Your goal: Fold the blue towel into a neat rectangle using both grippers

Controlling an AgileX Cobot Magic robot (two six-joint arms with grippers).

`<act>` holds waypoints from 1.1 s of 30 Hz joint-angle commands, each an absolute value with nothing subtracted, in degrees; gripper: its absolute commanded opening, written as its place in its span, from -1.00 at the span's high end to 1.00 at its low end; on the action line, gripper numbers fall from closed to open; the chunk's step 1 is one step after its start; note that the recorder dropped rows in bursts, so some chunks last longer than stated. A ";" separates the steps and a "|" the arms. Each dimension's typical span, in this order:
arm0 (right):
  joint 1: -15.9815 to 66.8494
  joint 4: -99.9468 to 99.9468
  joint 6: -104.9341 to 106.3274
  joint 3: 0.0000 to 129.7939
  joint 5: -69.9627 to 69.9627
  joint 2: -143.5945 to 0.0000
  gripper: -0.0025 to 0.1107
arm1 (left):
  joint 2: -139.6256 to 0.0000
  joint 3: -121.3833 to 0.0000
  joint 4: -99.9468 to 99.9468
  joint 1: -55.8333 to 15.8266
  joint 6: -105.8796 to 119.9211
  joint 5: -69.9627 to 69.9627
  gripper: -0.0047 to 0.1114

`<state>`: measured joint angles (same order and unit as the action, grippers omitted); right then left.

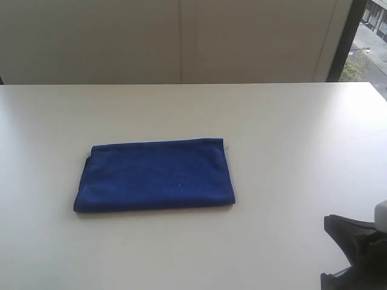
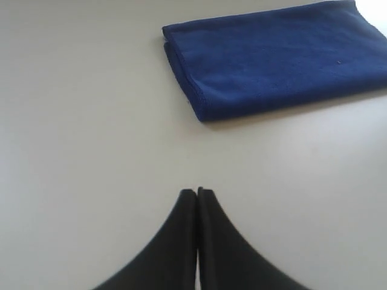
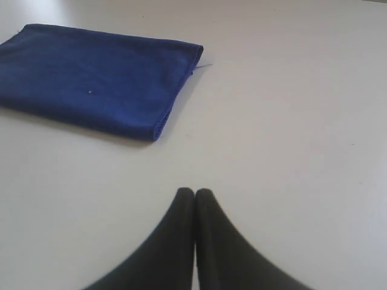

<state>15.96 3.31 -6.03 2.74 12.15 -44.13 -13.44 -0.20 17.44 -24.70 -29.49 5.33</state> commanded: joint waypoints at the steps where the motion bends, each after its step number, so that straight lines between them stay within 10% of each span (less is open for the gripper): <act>1: 15.98 2.99 -6.38 2.32 13.04 -44.27 0.96 | -13.15 0.00 17.58 -24.51 -29.96 5.63 0.92; 33: 15.98 3.06 -6.38 2.32 12.93 -44.16 0.96 | -4.23 0.00 -6.14 -24.51 -2.23 7.81 0.92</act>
